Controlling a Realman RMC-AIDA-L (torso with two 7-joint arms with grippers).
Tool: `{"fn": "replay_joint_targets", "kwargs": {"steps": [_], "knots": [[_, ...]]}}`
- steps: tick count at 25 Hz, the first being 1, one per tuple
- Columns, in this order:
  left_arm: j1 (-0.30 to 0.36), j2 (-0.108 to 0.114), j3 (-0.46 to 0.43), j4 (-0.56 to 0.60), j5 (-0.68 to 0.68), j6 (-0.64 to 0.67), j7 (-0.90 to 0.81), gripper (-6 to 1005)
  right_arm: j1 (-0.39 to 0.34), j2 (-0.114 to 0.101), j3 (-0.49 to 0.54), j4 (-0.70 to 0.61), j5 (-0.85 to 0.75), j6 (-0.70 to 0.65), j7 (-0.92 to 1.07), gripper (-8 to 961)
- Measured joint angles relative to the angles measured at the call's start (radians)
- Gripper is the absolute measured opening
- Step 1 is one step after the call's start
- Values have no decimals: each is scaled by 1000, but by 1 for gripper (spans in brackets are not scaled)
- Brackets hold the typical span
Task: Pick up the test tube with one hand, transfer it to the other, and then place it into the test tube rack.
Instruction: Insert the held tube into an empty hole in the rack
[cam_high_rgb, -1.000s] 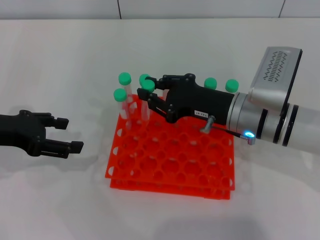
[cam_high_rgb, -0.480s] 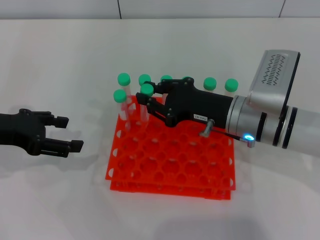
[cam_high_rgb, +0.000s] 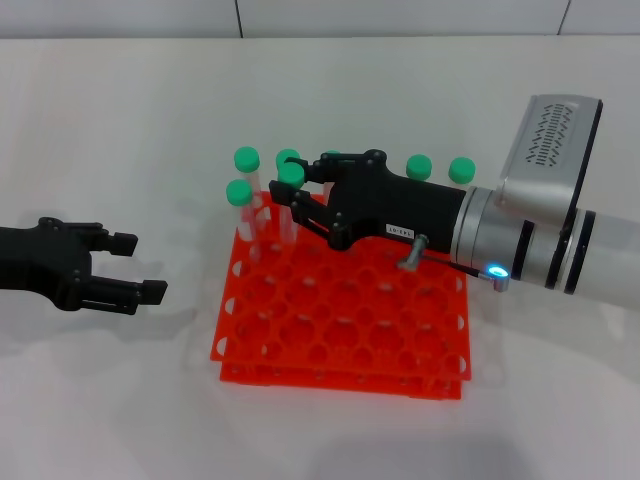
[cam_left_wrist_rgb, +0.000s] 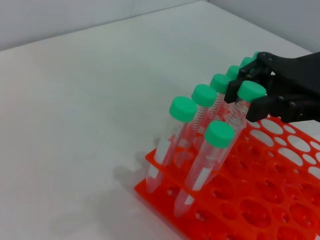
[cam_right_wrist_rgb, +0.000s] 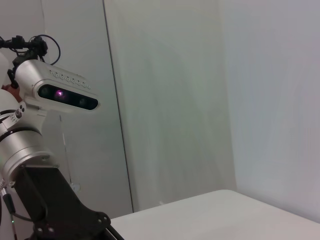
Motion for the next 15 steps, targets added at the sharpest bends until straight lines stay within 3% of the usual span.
{"fn": "replay_joint_targets", "kwargs": {"steps": [15], "knots": [[0,1,0,-1,-3,0,2,879,-1,0,-2,-1,-11,2,-1,283]]}}
